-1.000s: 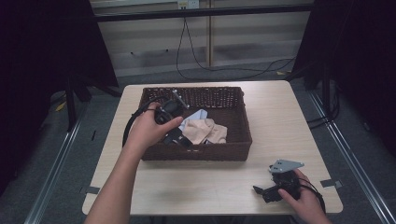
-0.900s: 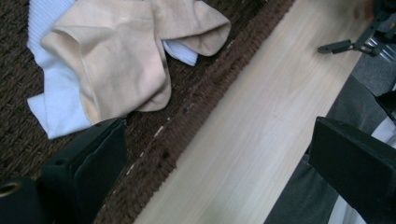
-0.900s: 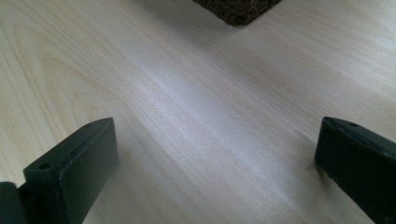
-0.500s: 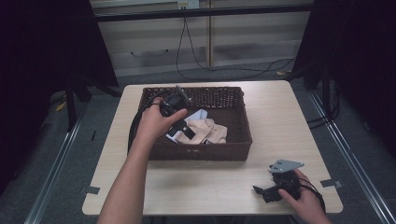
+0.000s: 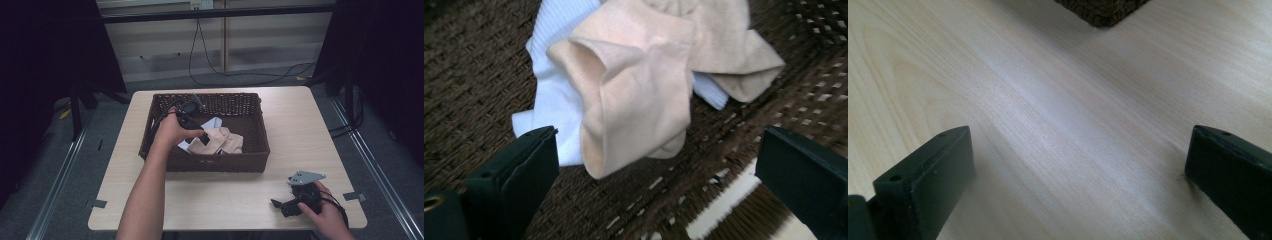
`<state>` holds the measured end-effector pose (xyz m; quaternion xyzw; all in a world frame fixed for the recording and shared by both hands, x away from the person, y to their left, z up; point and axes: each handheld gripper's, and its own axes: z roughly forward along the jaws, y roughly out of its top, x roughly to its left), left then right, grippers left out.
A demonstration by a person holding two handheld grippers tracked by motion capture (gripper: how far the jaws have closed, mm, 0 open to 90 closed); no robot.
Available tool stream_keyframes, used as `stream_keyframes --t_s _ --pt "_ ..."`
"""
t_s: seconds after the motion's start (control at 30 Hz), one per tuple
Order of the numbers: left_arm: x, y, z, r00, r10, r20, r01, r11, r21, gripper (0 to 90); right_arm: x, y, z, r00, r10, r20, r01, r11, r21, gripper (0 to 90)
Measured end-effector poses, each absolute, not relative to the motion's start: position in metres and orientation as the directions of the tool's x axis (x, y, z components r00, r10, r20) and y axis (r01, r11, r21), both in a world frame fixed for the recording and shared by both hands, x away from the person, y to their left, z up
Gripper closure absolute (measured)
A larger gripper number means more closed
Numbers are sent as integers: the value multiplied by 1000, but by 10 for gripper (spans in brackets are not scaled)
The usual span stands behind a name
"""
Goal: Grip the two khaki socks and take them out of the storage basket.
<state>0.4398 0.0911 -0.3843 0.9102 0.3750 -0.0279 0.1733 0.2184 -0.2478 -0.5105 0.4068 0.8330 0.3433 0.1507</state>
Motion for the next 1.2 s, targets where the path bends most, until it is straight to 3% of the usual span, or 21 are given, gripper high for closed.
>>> stream_keyframes --t_s 0.33,0.53,0.63,0.67,0.7,0.8,0.83,0.9,1.2 --pt "453 94 -405 674 721 -162 728 -612 308 252 218 -248 -511 -623 782 28 575 433 694 0" --pt "458 88 -413 674 717 -177 736 -630 250 443 219 -248 -511 -623 782 22 570 435 697 0" --pt "460 84 -415 682 712 -166 728 -640 245 475 219 -248 -511 -623 782 20 569 436 697 0" --pt "460 83 -415 686 707 -171 725 -645 243 512 219 -248 -511 -624 781 20 569 437 697 0" --pt "460 81 -415 688 706 -165 723 -651 230 628 219 -248 -511 -624 781 20 569 436 697 0" --pt "461 79 -416 696 697 -173 718 -668 195 689 219 -248 -511 -624 781 20 569 436 697 0" --pt "461 79 -416 694 698 -177 720 -669 183 795 219 -248 -511 -624 781 20 569 436 697 0" --pt "461 77 -413 708 686 -171 707 -686 174 861 219 -248 -511 -623 782 21 570 436 697 0" --pt "460 77 -379 703 690 -173 711 -684 163 877 219 -248 -510 -624 781 21 571 437 695 0"
